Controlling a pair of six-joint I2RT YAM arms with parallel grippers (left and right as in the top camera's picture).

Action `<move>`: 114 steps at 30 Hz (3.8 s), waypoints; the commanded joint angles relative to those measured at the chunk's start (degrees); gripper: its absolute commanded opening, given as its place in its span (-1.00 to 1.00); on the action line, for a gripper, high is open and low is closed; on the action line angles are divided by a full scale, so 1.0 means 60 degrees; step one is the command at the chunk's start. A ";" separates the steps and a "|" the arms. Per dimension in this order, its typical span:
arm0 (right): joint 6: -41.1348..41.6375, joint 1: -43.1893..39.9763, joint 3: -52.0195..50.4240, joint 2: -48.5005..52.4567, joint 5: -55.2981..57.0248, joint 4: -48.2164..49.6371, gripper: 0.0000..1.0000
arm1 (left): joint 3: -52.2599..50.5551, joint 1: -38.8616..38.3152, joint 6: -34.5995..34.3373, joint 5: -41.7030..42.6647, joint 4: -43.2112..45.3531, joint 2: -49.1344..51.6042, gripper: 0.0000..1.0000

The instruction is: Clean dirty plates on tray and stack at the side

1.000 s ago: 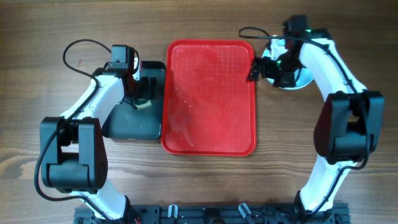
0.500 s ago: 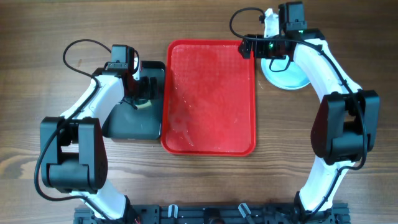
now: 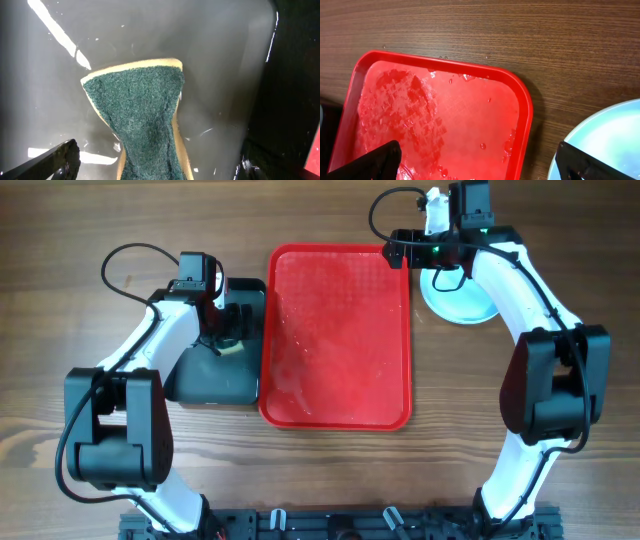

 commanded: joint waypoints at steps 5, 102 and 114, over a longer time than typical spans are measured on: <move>-0.0164 0.0186 0.0157 -0.0102 -0.0109 0.0073 0.99 | -0.0029 0.0044 0.0047 -0.0095 0.0036 0.0102 1.00; -0.2193 -0.0204 -1.5358 -1.9657 0.0313 0.5446 0.99 | -0.0029 0.0044 0.0047 -0.0095 0.0036 0.0102 1.00; -0.2193 -0.0204 -1.5358 -1.9657 0.0313 0.5446 0.99 | -0.0029 0.0044 0.0047 -0.0095 0.0036 0.0102 1.00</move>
